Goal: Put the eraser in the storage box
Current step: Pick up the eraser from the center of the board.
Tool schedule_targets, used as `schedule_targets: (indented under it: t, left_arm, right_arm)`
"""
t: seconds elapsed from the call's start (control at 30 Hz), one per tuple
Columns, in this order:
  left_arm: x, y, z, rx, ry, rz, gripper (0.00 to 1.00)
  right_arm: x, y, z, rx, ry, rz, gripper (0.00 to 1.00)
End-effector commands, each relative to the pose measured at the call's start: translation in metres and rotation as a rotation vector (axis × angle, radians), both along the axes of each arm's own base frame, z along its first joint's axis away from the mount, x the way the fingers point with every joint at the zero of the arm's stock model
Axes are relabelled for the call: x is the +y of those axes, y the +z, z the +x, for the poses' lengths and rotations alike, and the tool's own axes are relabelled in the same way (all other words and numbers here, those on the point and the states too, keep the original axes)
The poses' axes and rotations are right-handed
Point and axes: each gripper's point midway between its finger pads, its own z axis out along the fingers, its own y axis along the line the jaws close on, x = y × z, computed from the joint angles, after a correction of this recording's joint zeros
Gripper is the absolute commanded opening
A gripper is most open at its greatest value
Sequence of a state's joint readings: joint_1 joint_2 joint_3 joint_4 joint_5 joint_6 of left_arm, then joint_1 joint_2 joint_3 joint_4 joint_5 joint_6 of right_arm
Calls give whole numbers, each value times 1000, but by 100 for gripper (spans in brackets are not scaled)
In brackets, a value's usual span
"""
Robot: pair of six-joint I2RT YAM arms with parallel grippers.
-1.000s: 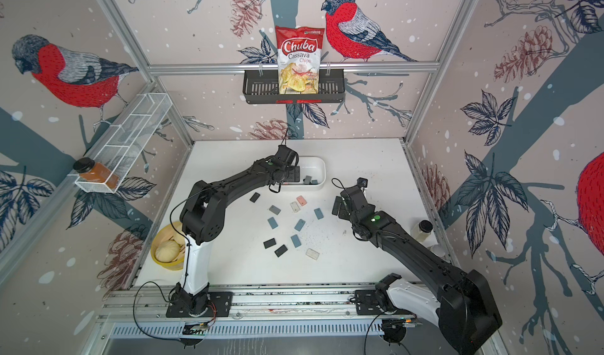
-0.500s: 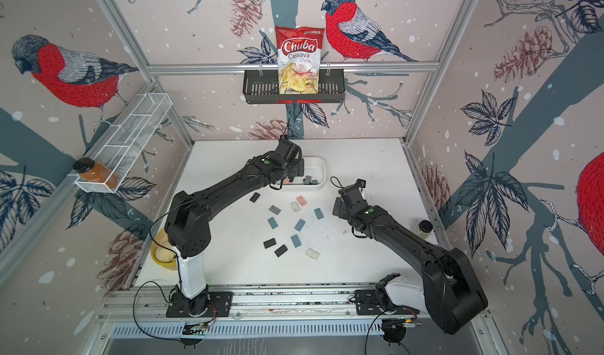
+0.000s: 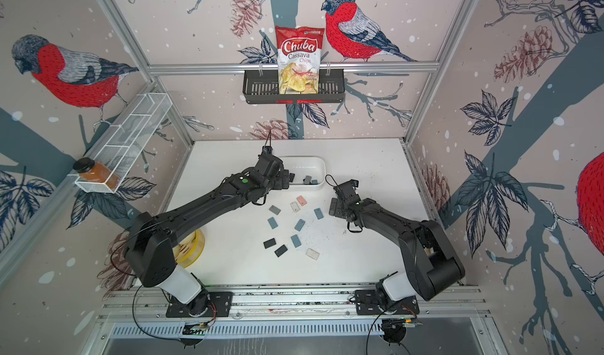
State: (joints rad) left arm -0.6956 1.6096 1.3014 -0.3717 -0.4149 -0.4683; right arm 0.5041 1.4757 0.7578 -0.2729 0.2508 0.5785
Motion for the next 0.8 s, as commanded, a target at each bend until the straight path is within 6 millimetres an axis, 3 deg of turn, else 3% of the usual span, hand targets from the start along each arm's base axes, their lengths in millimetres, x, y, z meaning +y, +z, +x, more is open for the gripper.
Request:
schedule_targets:
  t: [0.0,0.23,0.43,0.77]
  left_arm:
    - [0,16,6,-63,12,-27,97]
    - [27,-4,8,-115,74,129,97]
    - [29,-6,8,-133,86,91,97]
    - [41,-6,8,-128,116,25,97]
  right_arm:
    - [3,0,6,-13,4,4,100]
    - [-2,-5,9,-12,-12,-23,100]
    - [-1,-12,10,2,-10,-28,100]
    - [1,-15,15,3,-1,-34,88]
